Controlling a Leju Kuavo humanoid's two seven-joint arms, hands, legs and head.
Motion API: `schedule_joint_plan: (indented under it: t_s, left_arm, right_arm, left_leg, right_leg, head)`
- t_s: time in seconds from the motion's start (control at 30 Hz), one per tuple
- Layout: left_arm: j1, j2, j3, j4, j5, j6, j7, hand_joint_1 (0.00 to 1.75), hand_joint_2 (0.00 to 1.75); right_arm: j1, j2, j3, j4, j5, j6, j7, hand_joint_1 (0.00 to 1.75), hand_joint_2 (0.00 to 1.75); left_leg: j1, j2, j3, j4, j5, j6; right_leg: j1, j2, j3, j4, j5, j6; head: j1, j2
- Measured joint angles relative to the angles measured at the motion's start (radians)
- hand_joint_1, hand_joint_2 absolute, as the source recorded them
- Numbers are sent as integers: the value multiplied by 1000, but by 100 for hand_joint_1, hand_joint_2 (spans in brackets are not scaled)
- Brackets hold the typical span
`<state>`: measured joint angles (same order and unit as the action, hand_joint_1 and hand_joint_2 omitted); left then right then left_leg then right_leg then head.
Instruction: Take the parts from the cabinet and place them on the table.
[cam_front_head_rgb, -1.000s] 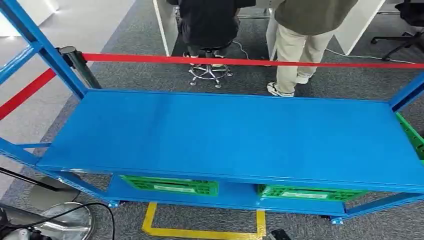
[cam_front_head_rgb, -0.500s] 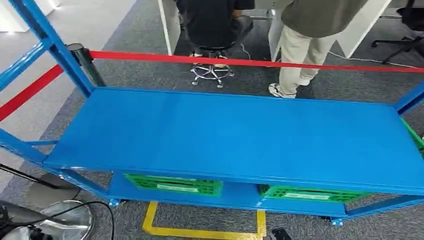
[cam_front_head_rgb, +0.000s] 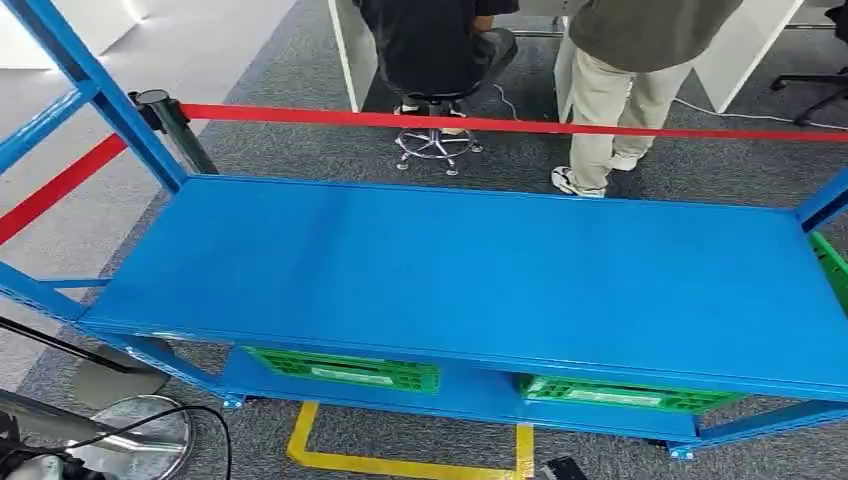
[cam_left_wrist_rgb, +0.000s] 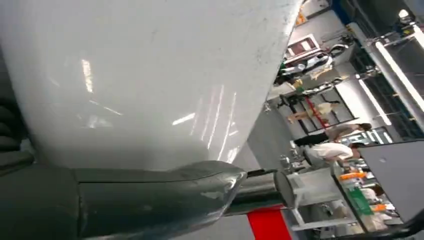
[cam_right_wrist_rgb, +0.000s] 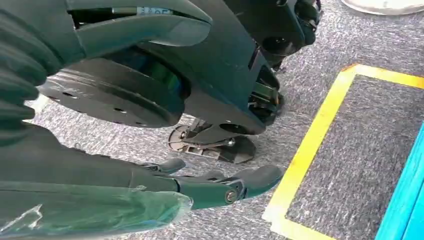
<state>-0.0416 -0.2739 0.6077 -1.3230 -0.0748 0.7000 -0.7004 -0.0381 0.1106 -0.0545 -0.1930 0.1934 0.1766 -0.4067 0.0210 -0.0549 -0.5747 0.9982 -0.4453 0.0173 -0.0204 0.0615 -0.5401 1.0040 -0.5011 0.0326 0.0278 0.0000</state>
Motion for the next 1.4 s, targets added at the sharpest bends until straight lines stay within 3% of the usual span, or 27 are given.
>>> schedule_joint_plan:
  t_s: [0.07, 0.17, 0.27, 0.3, 0.37, 0.43, 0.53, 0.57, 0.6, 0.63, 0.7, 0.73, 0.77, 0.8, 0.87, 0.9, 0.93, 0.97, 1.03, 1.07, 1.1, 1.13, 1.23, 1.27, 1.3, 1.37, 1.4]
  left_arm:
    - [0, 0, 0, 0, 0, 0, 0, 175, 175]
    - [0, -1, 0, 0, -2, 0, 0, 175, 175]
    - [0, -2, 0, 0, -9, 0, 0, 175, 175]
    - [0, -2, 0, 0, -10, 0, 0, 175, 175]
    - [-1, -1, 0, -2, -19, 0, 0, 175, 175]
    - [-3, -5, -2, -5, -21, 0, 0, 175, 175]
    - [-1, -6, -1, -6, -26, 0, 0, 175, 175]
    - [-1, -6, 0, -6, -29, 0, 0, 175, 175]
    - [0, -6, 0, -6, -31, 0, 0, 175, 175]
    - [0, -6, 0, -6, -34, 0, 0, 175, 175]
    - [-1, -6, 0, -6, -36, 0, 0, 175, 175]
    - [-1, -6, 0, -6, -36, 0, 0, 175, 175]
    - [-2, -5, 0, -6, -36, 1, 0, 175, 175]
    - [-2, -4, -1, -8, -37, 0, 0, 175, 175]
    - [-1, -4, 0, -10, -38, 0, 0, 175, 175]
    - [0, -3, 0, -10, -38, 1, 0, 175, 175]
    - [0, -3, 0, -10, -38, 1, 0, 175, 175]
    - [-1, -3, -2, -11, -39, 0, 0, 175, 175]
    - [-1, -4, -2, -11, -40, 0, 0, 175, 175]
    - [0, -4, -1, -11, -40, 0, 0, 175, 175]
    - [0, -4, -1, -11, -40, 0, 0, 175, 175]
    - [0, -4, -1, -11, -41, 1, 0, 175, 175]
    - [0, -3, -1, -11, -47, 0, 0, 175, 175]
    - [0, -3, -1, -12, -52, 0, 0, 175, 175]
    - [-1, -4, -2, -13, -54, 0, 0, 175, 175]
    - [0, -6, -1, -15, -57, 0, 0, 175, 175]
    - [0, -6, 0, -15, -58, 0, 0, 175, 175]
  right_arm:
    - [0, 0, 0, 0, 0, 0, 0, 0, 175]
    - [0, 0, 0, 0, 0, -2, 0, 0, 175]
    - [0, 0, -1, 0, -3, -3, 1, 0, 175]
    - [0, 0, -2, 0, -6, 0, 3, 0, 175]
    - [-1, 1, -3, 0, -11, 5, 7, 0, 175]
    - [0, 1, -6, 0, -12, 6, 6, 0, 175]
    - [-6, 0, -8, 0, -11, 5, 5, 0, 175]
    - [-6, 1, -8, 0, -12, 8, 6, 0, 175]
    - [-5, 1, -10, 0, -14, 12, 7, 0, 175]
    - [-5, 1, -11, 0, -15, 16, 7, 0, 175]
    - [-5, 1, -15, 0, -14, 18, 6, 0, 175]
    - [-7, 1, -16, 0, -14, 19, 6, 0, 175]
    - [-5, 5, -16, 1, -14, 20, 5, 0, 175]
    - [-7, 5, -17, 1, -15, 20, 6, 0, 175]
    - [-5, 2, -19, 1, -15, 19, 6, 0, 175]
    - [-5, 2, -19, 1, -14, 19, 5, 0, 175]
    - [-5, 2, -19, 1, -12, 17, 3, 0, 175]
    - [-4, 2, -19, 1, -11, 14, 2, 0, 175]
    - [-3, 2, -19, 1, -13, 11, 1, 0, 175]
    - [-1, 1, -19, 1, -14, 13, 2, 0, 175]
    - [-1, 1, -19, 1, -15, 14, 5, 0, 175]
    - [0, 1, -19, 1, -15, 15, 6, 0, 175]
    - [-4, 2, -19, 1, -13, 14, 6, 0, 175]
    - [-7, 2, -19, 1, -10, 11, 6, 0, 175]
    - [-9, 2, -19, 1, -7, 10, 6, 0, 175]
    - [-9, 2, -19, 1, -8, 11, 6, 0, 175]
    - [-9, 2, -19, 1, -9, 13, 7, 0, 175]
  left_leg:
    - [2, 0, 0, -1, 1, -6]
    - [8, 0, 0, -2, -2, -35]
    - [8, 0, -1, -1, -3, -39]
    - [8, 0, -1, -1, -3, -39]
    - [0, 0, 3, -13, 1, -12]
    - [9, 4, 34, -63, 24, -6]
    - [9, 9, 33, -65, 25, -4]
    - [9, 6, 32, -65, 25, -6]
    - [12, 2, 33, -63, 24, -11]
    - [16, -3, 34, -60, 22, -18]
    - [26, -18, 30, -40, 11, -38]
    - [27, -24, 23, -27, 4, -52]
    - [24, -31, 13, -11, -2, -60]
    - [24, -35, 10, -13, 3, -62]
    - [30, -50, 5, -16, 9, -68]
    - [34, -34, 2, -10, 3, -69]
    - [28, 16, -8, 17, -17, -64]
    - [24, 39, -37, 80, -57, -60]
    - [18, 46, -110, 243, -135, -54]
    - [15, 46, -141, 311, -157, -48]
    - [11, 46, -144, 319, -149, -43]
    - [6, 46, -131, 295, -124, -35]
    - [-15, 59, -18, 73, -4, -2]
    - [-20, 69, -6, 54, -20, 3]
    - [-22, 67, 1, 29, -26, 0]
    - [-18, 65, -2, 22, -26, -35]
    - [-21, 64, -2, 22, -25, -29]
  right_leg:
    - [3, -1, 0, 2, -2, -4]
    - [8, -2, -1, 5, -3, -8]
    - [8, -2, -1, 5, -4, -8]
    - [7, -2, -1, 5, -4, -8]
    - [-2, -3, 11, -24, 8, 9]
    - [2, -32, 6, -7, -7, 10]
    - [-4, -51, -105, 212, -119, 23]
    - [-6, -51, -131, 261, -130, 29]
    - [-10, -52, -133, 260, -116, 33]
    - [-16, -51, -110, 212, -77, 39]
    - [-31, -34, -15, 31, 14, 55]
    - [-30, 11, -1, 11, -15, 65]
    - [-27, 10, 4, 4, -9, 37]
    - [-25, -4, -1, 15, -8, 18]
    - [-17, -18, -4, 23, -9, 0]
    - [-18, -27, -4, 20, -5, -10]
    - [-14, -34, -4, 20, -4, -17]
    - [-10, -41, -5, 20, -4, -21]
    - [-1, -59, -10, 20, -5, -27]
    - [5, -69, -12, 20, -5, -30]
    - [9, -77, -12, 20, -5, -31]
    - [11, -83, -11, 21, -6, -33]
    - [16, -93, -2, 20, -10, -33]
    - [22, -98, -5, 22, -12, -30]
    - [22, -98, -11, 24, -12, -28]
    - [24, -101, -15, 27, -13, -41]
    - [22, -102, -13, 24, -12, -39]
  head:
    - [1, 0]
    - [1, 0]
    - [2, 0]
    - [2, 0]
    - [-1, 0]
    - [5, 0]
    - [8, 0]
    - [9, 0]
    - [9, 0]
    - [8, 0]
    - [9, 0]
    - [11, 0]
    - [15, 0]
    - [10, 0]
    - [6, 0]
    - [5, 0]
    - [1, 0]
    - [-3, 0]
    - [-4, 0]
    - [-3, 0]
    - [-4, 0]
    - [-3, 0]
    - [-3, 0]
    - [-2, 0]
    - [-4, 0]
    - [-1, 0]
    - [-1, 0]
